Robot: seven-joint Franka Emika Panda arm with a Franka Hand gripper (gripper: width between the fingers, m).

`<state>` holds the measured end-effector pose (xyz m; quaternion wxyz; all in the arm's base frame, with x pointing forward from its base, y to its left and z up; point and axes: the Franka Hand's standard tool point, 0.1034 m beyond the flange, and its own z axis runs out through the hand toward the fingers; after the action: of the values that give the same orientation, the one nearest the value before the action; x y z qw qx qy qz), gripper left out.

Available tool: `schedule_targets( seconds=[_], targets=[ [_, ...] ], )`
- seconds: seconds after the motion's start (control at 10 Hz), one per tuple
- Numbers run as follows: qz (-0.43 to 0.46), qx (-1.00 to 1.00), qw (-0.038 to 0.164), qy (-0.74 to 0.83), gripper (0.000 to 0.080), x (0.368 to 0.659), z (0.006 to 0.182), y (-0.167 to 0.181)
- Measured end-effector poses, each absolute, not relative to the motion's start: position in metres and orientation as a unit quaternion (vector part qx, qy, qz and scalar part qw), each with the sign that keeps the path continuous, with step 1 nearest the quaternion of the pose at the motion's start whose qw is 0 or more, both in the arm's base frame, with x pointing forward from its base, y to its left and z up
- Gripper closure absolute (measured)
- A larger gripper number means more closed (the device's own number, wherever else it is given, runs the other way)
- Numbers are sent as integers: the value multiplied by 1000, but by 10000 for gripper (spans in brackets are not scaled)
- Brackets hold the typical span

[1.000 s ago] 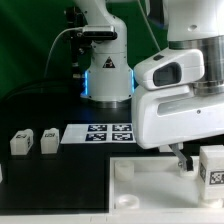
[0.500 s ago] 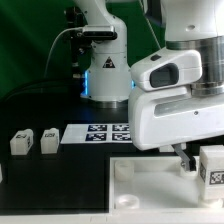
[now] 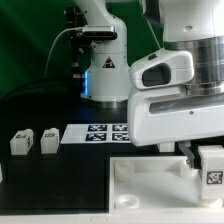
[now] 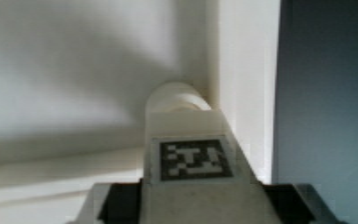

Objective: Assemble one leg

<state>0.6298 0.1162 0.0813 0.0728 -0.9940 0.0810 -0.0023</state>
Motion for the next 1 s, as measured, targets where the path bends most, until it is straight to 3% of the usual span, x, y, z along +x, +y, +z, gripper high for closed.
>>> schedule_targets(
  seconds=[0.3, 0.4, 0.5, 1.0],
  targets=[
    [13, -914, 70, 400, 504, 627, 79, 121],
    [22, -862, 81, 500, 504, 628, 79, 121],
    [21, -833, 91, 545, 504, 629, 79, 119],
    [33, -748, 93, 657, 504, 627, 78, 125]
  ],
)
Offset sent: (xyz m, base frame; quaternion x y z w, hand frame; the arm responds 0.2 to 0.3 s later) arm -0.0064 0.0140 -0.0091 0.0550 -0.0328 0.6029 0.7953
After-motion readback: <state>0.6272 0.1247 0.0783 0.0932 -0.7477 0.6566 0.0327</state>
